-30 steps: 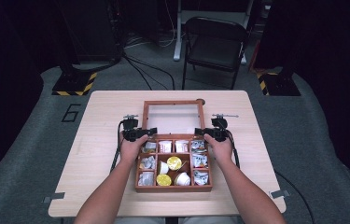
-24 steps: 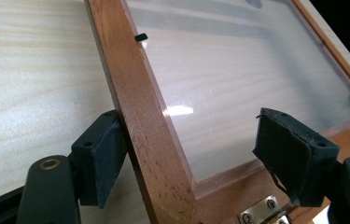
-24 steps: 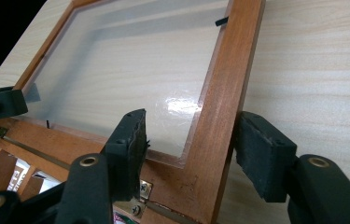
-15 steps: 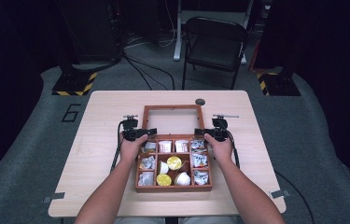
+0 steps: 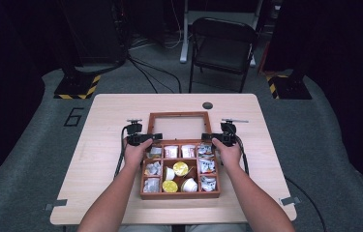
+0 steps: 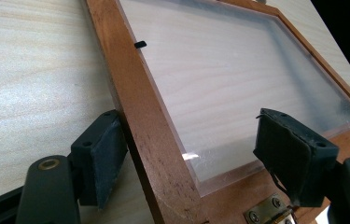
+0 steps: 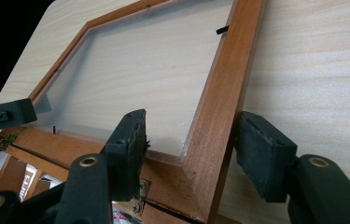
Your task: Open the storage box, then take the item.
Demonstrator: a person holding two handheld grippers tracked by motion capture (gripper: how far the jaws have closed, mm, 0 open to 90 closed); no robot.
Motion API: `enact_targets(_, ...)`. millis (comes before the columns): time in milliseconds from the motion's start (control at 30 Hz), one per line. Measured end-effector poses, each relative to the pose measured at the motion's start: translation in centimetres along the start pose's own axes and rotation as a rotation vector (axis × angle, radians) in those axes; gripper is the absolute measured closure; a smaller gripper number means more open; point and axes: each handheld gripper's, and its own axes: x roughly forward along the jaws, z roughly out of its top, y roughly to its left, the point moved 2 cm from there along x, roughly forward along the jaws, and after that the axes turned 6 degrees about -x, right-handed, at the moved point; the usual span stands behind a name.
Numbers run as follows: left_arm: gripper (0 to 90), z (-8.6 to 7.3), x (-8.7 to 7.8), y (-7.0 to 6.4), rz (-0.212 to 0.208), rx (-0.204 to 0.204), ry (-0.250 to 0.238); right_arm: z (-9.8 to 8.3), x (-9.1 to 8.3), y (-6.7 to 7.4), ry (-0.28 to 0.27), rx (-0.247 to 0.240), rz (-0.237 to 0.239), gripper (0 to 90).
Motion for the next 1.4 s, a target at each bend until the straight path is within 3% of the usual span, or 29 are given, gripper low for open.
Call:
enact_targets(167, 27.4, 0.1, -0.1, 0.1, -0.012, -0.025, -0.006, 0.0, 0.0, 0.2, 0.002, 0.008, -0.008, 42.4)
enact_targets(200, 29.8, 0.1, -0.2, 0.2, -0.014, -0.032, -0.007, 0.0, -0.1, 0.2, -0.002, -0.023, -0.027, 42.5)
enact_targets(433, 31.3, 0.2, -1.1, 0.4, -0.002, -0.025, -0.015, 0.2, -1.1, 0.7, -0.021, -0.037, -0.050, 42.2)
enact_targets(533, 31.6, 0.4, -2.0, 0.2, 0.000, -0.011, -0.030, 0.2, -2.0, 1.2, -0.059, -0.110, -0.073, 41.9)
enact_targets(600, 31.7, 0.4, -2.7, 0.0, 0.000, 0.000, -0.036, 0.0, -2.4, 1.5, -0.059, -0.120, -0.074, 42.0)
enact_targets(633, 31.7, 0.4, -3.3, -0.1, 0.000, 0.017, -0.041, -0.1, -2.7, 1.9, -0.066, -0.162, -0.078, 41.9)
enact_targets(733, 32.0, 0.2, -3.8, -0.2, -0.008, 0.017, -0.044, -0.5, -3.1, 2.4, -0.068, -0.204, -0.078, 41.9)
enact_targets(800, 32.1, 0.0, -4.6, -0.4, -0.019, 0.015, -0.040, -0.9, -3.7, 3.3, -0.059, -0.251, -0.081, 41.7)
enact_targets(833, 32.1, -0.2, -5.1, -0.7, -0.011, 0.041, -0.037, -1.3, -4.1, 4.0, -0.061, -0.305, -0.091, 41.7)
enact_targets(867, 32.2, -0.2, -5.1, -0.7, -0.011, 0.041, -0.037, -1.5, -4.4, 4.5, -0.062, -0.324, -0.087, 41.7)
enact_targets(900, 32.2, -0.3, -5.8, -1.0, -0.002, 0.075, -0.035, -1.7, -4.7, 4.9, -0.063, -0.339, -0.082, 41.7)
enact_targets(933, 32.2, -0.3, -6.1, -1.2, 0.002, 0.083, -0.039, -1.8, -4.9, 5.3, -0.063, -0.361, -0.076, 41.7)
enact_targets(1000, 32.5, -0.4, -6.5, -1.4, -0.003, 0.089, -0.053, -2.0, -5.2, 5.7, -0.064, -0.375, -0.064, 41.7)
enact_targets(1033, 32.7, -0.7, -7.1, -1.7, -0.020, 0.084, -0.064, -2.5, -5.7, 6.5, -0.062, -0.413, -0.053, 41.6)
enact_targets(1400, 32.7, -2.1, -8.8, -2.6, -0.001, 0.162, -0.060, -4.2, -6.6, 9.0, -0.034, -0.476, 0.007, 40.6)
